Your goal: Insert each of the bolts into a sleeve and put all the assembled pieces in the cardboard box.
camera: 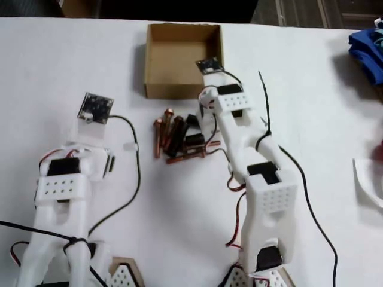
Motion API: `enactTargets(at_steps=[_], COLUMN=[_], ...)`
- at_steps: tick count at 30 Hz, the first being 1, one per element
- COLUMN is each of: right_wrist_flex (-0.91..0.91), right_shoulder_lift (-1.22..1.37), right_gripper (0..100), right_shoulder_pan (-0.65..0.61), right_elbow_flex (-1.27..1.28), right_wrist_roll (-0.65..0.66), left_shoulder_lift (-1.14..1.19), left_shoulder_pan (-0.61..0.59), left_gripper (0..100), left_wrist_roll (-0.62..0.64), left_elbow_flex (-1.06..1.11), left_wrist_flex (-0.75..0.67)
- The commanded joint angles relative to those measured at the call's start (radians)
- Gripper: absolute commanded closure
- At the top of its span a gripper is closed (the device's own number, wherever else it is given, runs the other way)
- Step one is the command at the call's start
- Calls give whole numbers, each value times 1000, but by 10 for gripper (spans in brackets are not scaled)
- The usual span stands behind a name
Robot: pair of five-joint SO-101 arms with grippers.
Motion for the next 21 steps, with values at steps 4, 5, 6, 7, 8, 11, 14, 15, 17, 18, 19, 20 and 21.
enactTargets(at_steps=[4,5,6,7,8,11,14,15,17,18,19,20,21], right_wrist_flex=[13,8,7,7,7,-7,-13,-13,-13,-13,-8,-4,13], right_shoulder_lift=[-2,-2,-2,-1,-1,1,24,38,77,99,117,133,143], right_gripper=[875,875,875,875,875,875,875,875,875,875,875,875,875], right_shoulder_pan=[-5,-5,-5,-7,-7,-7,-5,-7,-7,-7,-7,-7,-7], right_elbow_flex=[-100,-101,-104,-107,-110,-106,-112,-115,-133,-144,-161,-184,-207], right_wrist_roll=[0,2,2,2,2,2,2,2,2,2,2,2,2], left_shoulder_lift=[-3,-3,-3,-3,-3,-3,-3,-3,-3,-3,-3,-3,-3], left_shoulder_pan=[-8,-8,-8,-8,-8,-8,-8,-8,-8,-8,-8,-8,-8], left_gripper=[830,830,830,830,830,830,830,830,830,830,830,830,830], left_wrist_roll=[-9,-9,-9,-9,-9,-9,-9,-9,-9,-9,-9,-9,-9], left_elbow_flex=[-5,-5,-5,-5,-5,-5,-5,-5,-5,-5,-5,-5,-5], left_wrist_flex=[3,3,3,3,3,3,3,3,3,3,3,3,3])
